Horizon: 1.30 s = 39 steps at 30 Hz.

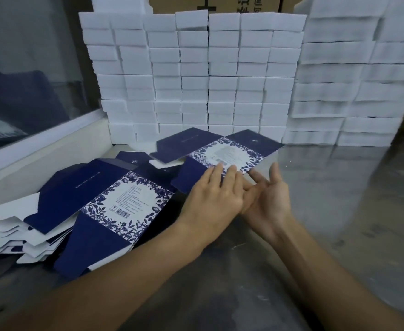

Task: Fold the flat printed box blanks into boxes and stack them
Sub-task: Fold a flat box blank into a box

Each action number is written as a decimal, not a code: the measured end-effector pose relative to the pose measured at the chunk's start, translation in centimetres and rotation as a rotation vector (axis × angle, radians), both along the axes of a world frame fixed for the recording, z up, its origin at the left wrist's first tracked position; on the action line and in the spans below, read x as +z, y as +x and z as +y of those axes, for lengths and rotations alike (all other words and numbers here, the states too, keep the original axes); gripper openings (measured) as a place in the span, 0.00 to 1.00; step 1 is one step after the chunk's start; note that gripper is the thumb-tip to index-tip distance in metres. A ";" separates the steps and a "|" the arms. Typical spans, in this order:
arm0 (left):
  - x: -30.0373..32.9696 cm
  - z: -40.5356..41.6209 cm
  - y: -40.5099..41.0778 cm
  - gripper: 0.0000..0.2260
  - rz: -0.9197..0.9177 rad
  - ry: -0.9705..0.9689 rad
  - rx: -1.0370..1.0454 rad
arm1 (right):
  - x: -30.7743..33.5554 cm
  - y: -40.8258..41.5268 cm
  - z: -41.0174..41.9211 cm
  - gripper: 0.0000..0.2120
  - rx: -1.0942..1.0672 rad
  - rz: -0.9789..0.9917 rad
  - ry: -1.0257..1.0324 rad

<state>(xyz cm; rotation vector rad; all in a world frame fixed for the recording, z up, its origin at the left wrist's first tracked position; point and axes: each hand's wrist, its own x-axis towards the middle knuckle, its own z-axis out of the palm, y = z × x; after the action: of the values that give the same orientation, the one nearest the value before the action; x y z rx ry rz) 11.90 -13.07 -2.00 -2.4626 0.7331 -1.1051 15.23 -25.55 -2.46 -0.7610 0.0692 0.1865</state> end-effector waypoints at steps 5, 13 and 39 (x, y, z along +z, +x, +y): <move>-0.8 0.9 0.0 0.17 0.132 -0.055 -0.124 | -1.6 1.2 -0.5 0.07 -0.178 -0.077 -0.316; 0.2 8.2 -0.1 0.10 0.332 -0.184 0.132 | -2.1 3.1 -4.1 0.06 -0.549 0.058 -0.356; 1.8 8.9 4.6 0.32 1.027 -1.403 -0.346 | -2.8 3.3 -6.4 0.11 -0.380 -0.094 -0.421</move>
<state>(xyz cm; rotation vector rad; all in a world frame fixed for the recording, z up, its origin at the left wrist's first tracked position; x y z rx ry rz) 16.49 -4.16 -0.25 -4.3571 0.7318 -0.2257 18.49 -31.94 -5.30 -1.1580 0.1648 -0.2336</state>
